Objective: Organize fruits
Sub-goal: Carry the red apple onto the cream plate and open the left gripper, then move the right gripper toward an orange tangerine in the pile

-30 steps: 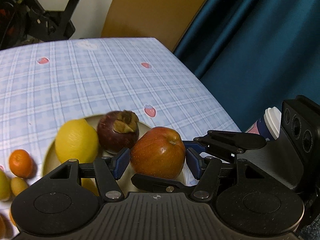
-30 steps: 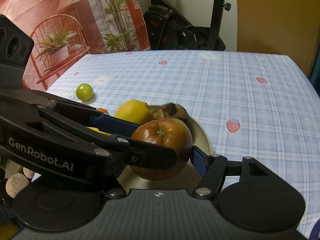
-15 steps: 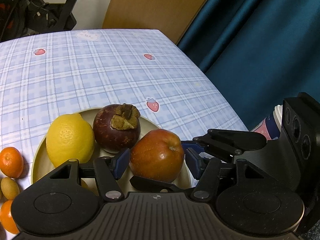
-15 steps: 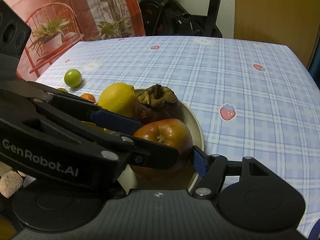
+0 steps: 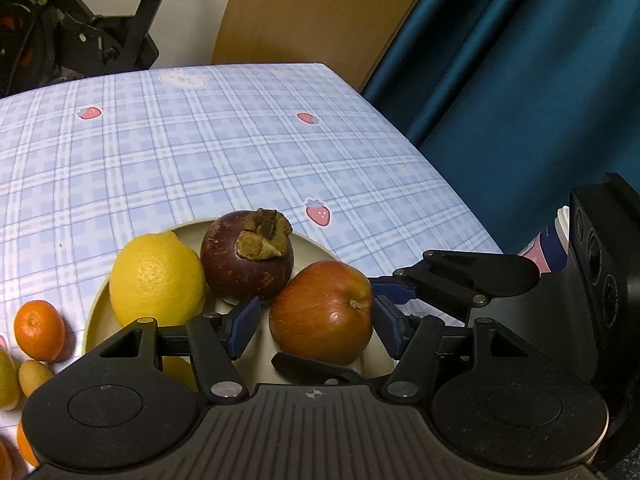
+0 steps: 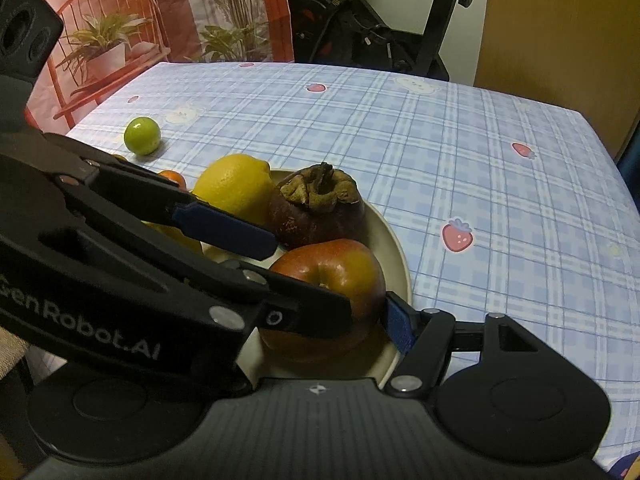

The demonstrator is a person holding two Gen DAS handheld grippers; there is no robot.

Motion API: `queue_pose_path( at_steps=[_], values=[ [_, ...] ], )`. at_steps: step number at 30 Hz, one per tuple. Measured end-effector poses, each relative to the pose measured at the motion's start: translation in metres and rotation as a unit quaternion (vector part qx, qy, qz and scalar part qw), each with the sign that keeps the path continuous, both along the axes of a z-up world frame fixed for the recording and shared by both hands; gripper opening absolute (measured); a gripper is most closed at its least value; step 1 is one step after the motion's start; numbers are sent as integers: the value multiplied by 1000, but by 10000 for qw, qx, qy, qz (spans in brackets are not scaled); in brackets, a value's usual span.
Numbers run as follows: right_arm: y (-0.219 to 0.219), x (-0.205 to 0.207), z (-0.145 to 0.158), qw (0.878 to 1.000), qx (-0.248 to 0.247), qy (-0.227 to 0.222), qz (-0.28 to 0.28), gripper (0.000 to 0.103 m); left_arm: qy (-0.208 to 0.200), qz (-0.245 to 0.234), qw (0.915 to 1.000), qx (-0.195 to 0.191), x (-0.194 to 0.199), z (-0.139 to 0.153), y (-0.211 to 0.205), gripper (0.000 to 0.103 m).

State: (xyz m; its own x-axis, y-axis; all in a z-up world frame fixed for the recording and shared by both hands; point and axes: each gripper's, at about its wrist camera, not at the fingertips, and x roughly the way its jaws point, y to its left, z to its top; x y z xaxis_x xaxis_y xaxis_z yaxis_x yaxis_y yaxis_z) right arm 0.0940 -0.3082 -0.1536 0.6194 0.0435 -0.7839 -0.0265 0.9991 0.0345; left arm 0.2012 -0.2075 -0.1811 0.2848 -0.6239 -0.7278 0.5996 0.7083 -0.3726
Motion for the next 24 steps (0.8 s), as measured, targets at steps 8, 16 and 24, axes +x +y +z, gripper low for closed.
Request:
queue_pose_path(
  at_steps=[8,16,24],
  values=[
    [2,-3,5,9999,-131,-25,-19,70,-142,193,9997,-51,-1,10,18,65],
    [6,-6,12,9996,-234,-121,-58,70,-349,425,9984,-102,-4,25,42,65],
    [15,-12,29,9987,-385,-340,-64,70,-497,886,9947,-170,-7,41,77,65]
  ],
)
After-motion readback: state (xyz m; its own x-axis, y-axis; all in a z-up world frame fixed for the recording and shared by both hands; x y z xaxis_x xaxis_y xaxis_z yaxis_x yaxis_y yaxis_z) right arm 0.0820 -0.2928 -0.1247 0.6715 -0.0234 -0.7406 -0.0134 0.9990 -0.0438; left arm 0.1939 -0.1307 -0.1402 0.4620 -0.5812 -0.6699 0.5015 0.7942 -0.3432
